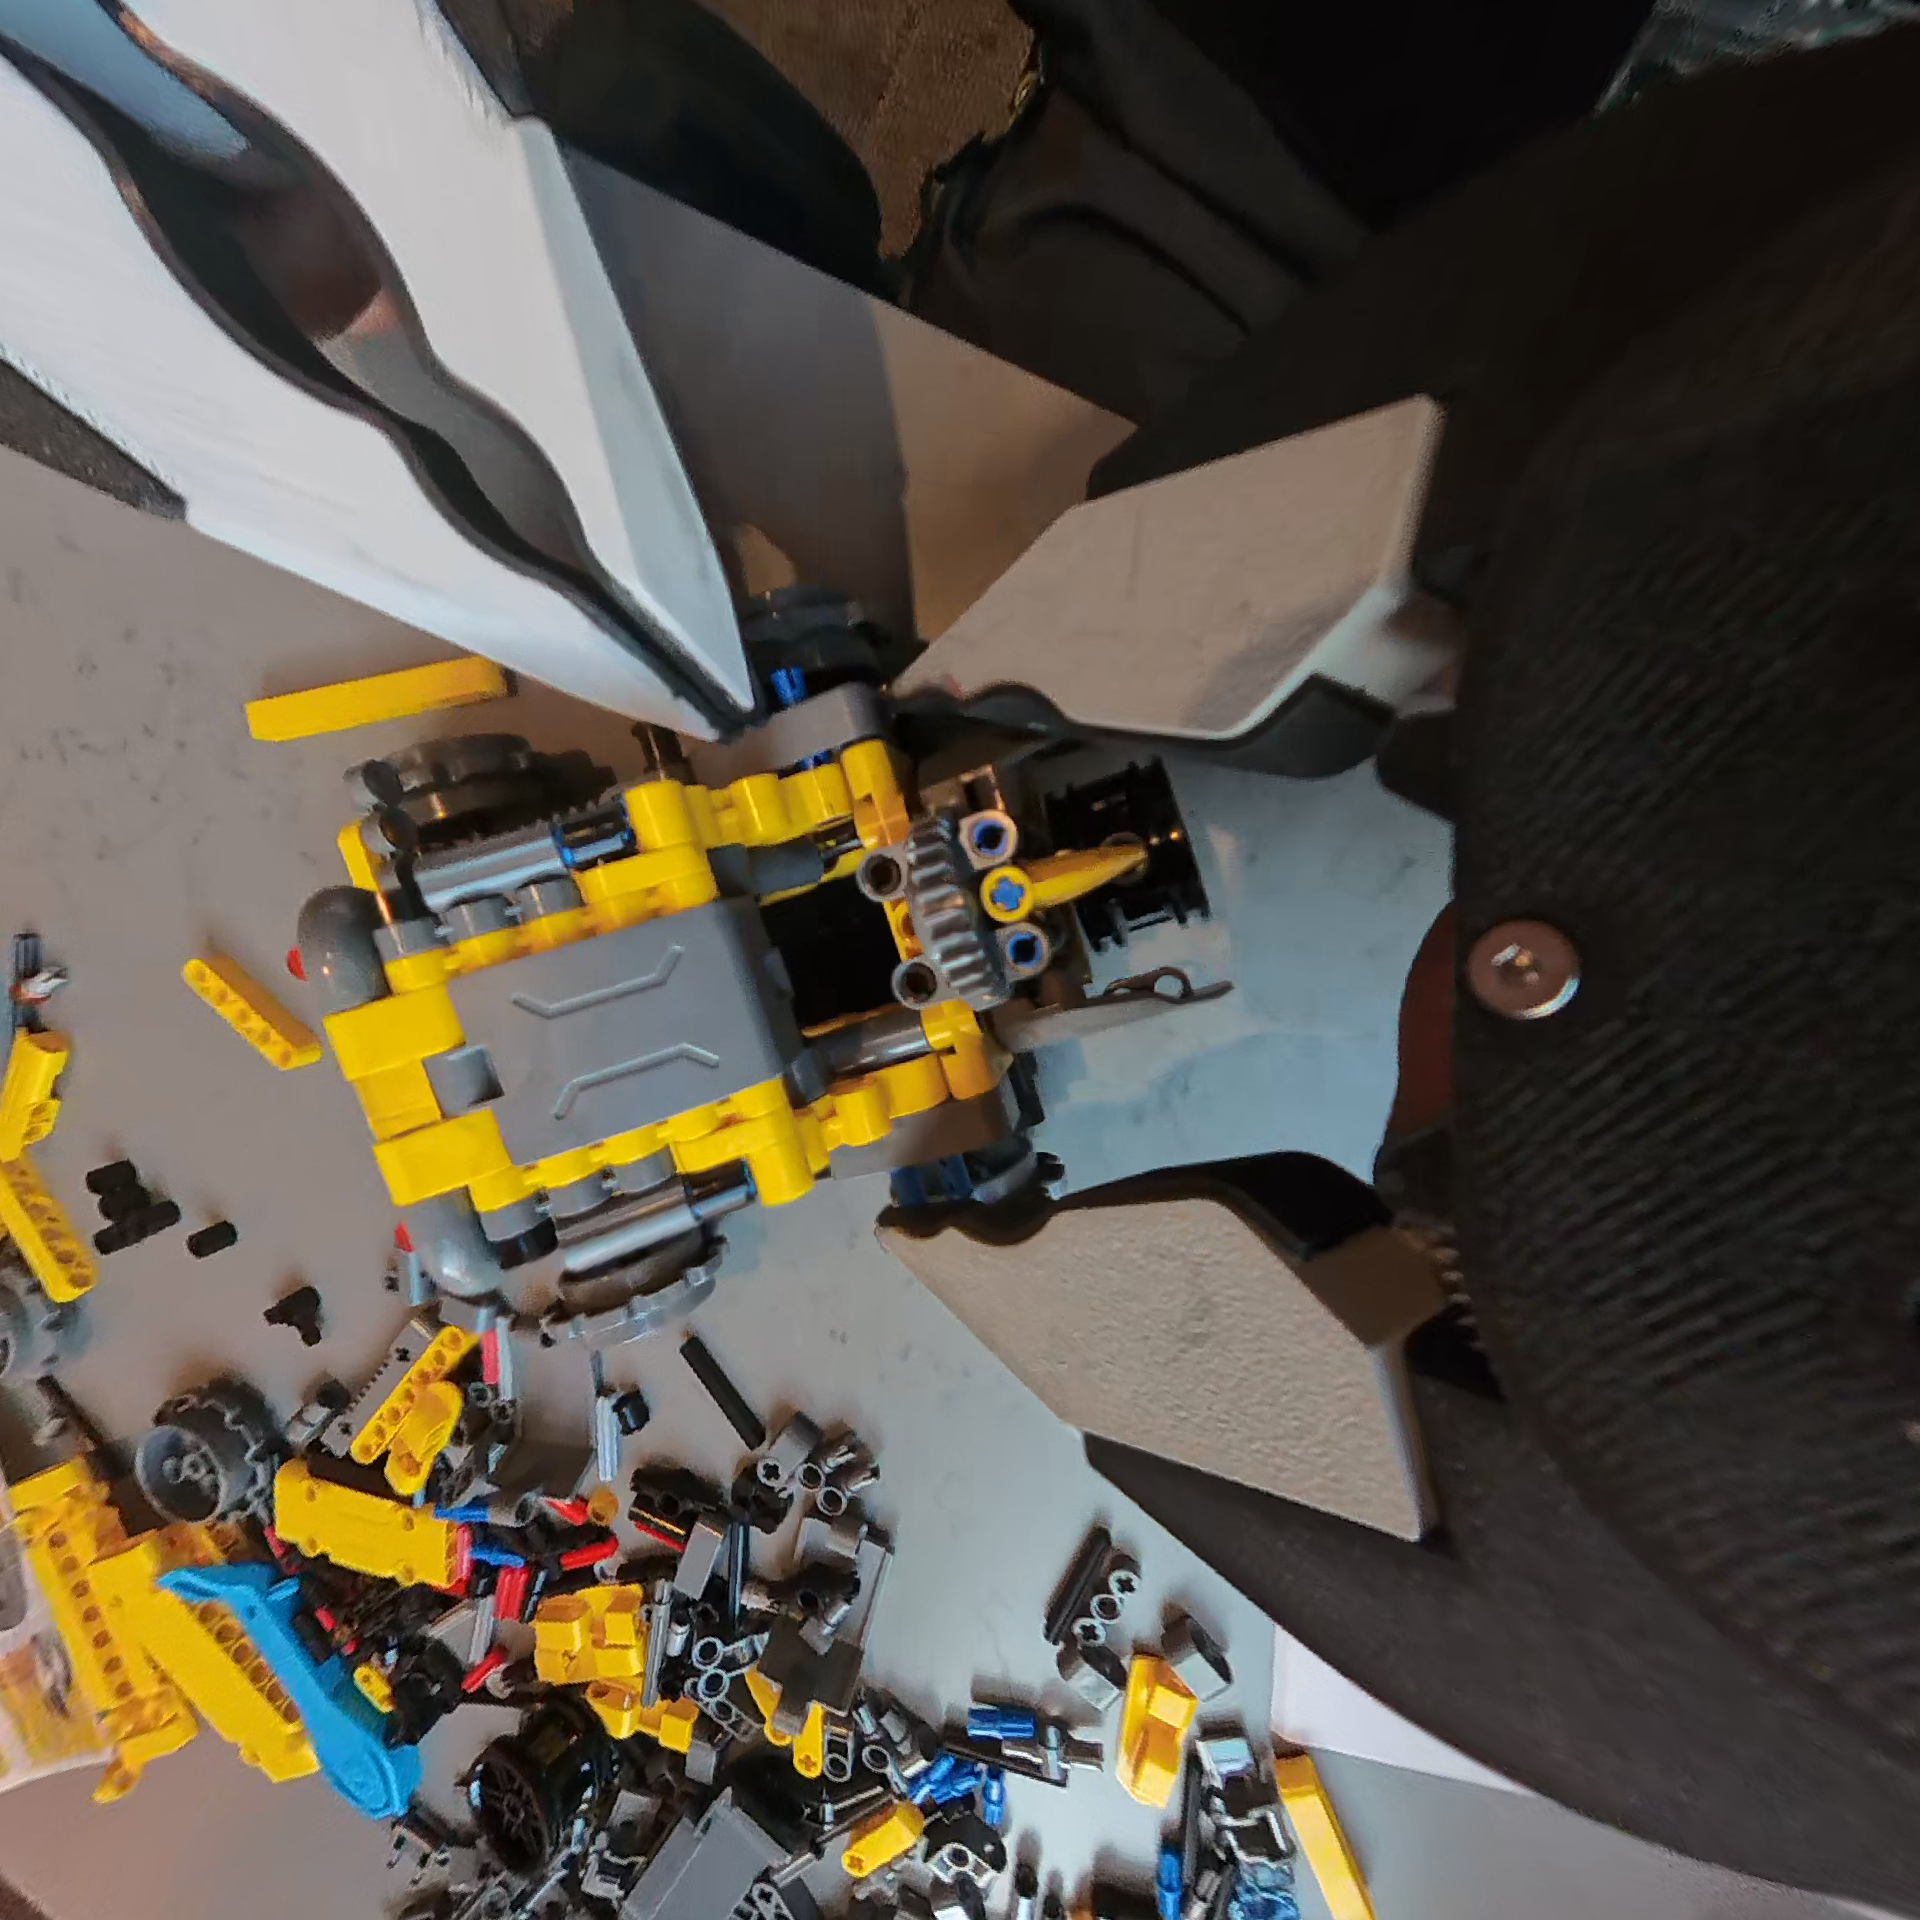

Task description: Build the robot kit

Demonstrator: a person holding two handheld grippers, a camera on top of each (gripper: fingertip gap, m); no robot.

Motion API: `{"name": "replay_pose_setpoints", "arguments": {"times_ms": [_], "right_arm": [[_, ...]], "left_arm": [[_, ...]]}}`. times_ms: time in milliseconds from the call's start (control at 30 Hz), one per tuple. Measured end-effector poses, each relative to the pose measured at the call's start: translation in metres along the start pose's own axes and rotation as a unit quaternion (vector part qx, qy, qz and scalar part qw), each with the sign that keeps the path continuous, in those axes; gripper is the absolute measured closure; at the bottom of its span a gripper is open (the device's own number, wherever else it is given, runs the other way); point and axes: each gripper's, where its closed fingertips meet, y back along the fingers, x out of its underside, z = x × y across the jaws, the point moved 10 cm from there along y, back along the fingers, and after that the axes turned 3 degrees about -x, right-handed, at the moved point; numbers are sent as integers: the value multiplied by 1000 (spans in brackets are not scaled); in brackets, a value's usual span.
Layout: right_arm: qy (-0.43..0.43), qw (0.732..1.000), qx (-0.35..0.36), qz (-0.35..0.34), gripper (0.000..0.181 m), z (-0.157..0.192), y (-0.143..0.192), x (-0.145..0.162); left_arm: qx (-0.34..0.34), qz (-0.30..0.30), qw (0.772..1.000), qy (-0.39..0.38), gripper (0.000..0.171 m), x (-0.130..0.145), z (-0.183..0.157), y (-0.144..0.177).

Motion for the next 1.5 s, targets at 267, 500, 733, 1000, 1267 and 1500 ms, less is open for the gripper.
{"name": "replay_pose_setpoints", "arguments": {"times_ms": [267, 500, 733, 1000, 1267, 1500], "right_arm": [[93, 993, 62, 38, 175, 13, 1, -4], [111, 990, 67, 50, 160, 12, 6, -7], [67, 997, 33, 15, 155, -1, 29, -5], [147, 988, -39, 35, 152, 1, 1, -18], [165, 978, -89, 95, 158, -10, -14, -22], [152, 976, -133, 77, 160, -15, -17, -20]], "left_arm": [[27, -26, 999, 35, 68, 2, -5, 3], [6, -46, 998, 34, 81, 4, -5, 1], [39, -41, 998, -12, 86, 11, 5, 7], [75, -60, 995, 10, 82, 14, 10, 23], [26, -70, 997, 26, 83, 14, 1, 16], [30, -76, 996, 21, 83, 16, 2, 16]]}}
